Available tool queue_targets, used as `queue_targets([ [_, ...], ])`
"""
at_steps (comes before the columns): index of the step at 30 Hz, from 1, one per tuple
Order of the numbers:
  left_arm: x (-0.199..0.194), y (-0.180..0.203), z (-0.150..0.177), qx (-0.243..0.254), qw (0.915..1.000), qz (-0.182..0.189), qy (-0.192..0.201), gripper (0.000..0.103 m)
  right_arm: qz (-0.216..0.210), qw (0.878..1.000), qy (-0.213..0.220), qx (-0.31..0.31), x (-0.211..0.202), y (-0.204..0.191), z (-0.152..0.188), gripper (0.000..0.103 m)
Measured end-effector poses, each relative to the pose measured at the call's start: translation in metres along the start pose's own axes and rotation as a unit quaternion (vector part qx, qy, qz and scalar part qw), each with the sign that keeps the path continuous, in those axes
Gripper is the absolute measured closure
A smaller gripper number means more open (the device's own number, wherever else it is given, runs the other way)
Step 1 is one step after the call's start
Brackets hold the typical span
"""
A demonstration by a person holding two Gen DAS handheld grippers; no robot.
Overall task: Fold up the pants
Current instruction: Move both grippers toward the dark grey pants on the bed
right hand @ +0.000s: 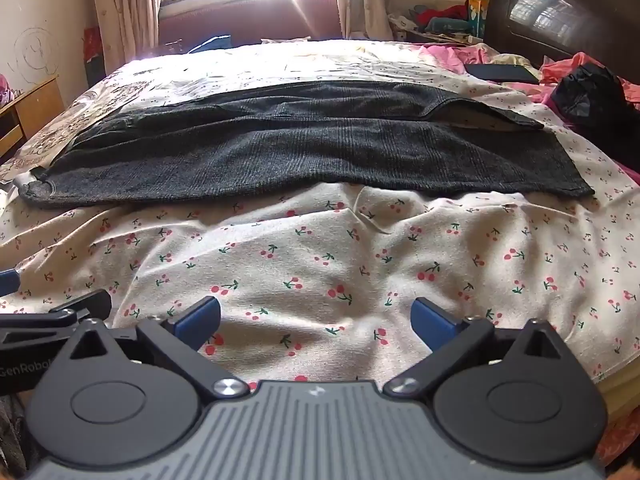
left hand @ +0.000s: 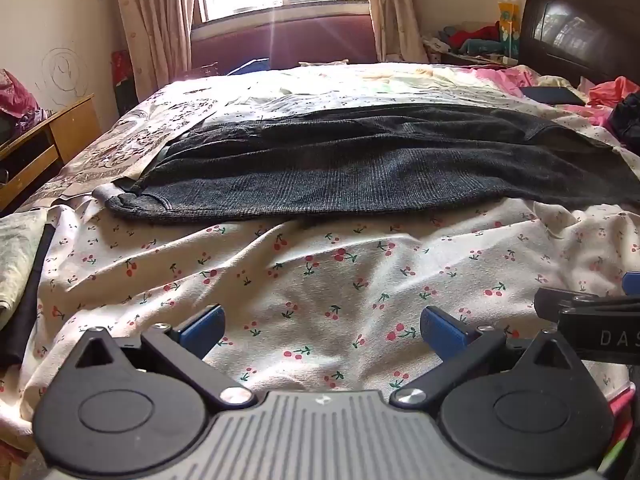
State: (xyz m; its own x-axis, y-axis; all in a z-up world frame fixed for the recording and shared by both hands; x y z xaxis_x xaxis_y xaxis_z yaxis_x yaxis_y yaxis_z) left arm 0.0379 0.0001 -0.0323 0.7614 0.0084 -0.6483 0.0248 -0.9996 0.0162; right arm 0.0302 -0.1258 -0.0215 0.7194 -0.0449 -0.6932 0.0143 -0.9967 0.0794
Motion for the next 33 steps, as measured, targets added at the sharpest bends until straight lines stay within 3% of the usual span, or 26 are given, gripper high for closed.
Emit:
queue_targets([
  [6,-0.01,-0.002,-0.004,-0.002,1.0,-0.007,0.006,0.0,-0.009,1.0,0.009,-0.002,-0.005,-0.004,-0.003,0.003],
  [16,-0.048,0.018,-0.025,0.051,0.9968,-0.041,0.045,0.0,-0.031,0.998,0.051,0.022,-0.028,0.007,-0.008,0.003],
  [21,-0.064,0.036,-0.04,0.09,0.9919,-0.053,0.073,0.0,-0.048,0.994,0.071,0.065,-0.038,0.026,-0.013,0.003],
  [25,-0.07,0.05,-0.05,0.082,0.9939,-0.024,0.069,0.0,-0.054,0.993,0.071,0.082,-0.04,0.032,-0.015,0.015],
  [33,-0.054,0.07,-0.068,0.113,0.9901,0.021,0.08,0.0,-0.011,0.993,0.073,0.092,-0.04,0.049,-0.027,0.016],
])
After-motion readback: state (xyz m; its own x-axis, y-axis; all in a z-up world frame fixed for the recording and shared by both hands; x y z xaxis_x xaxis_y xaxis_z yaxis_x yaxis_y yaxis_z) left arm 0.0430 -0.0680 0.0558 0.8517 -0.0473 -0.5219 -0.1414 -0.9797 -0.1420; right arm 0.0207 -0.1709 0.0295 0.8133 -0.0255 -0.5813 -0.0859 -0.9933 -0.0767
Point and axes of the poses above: each gripper's, at about its wrist camera, not at the fingertips, and x roughly the way its jaws point, y to its right, z to its underside, the point moved 5 cm from there along x, roughly the way its jaws point, and after that the axes turned 9 degrees about -x, right-handed, at the moved point
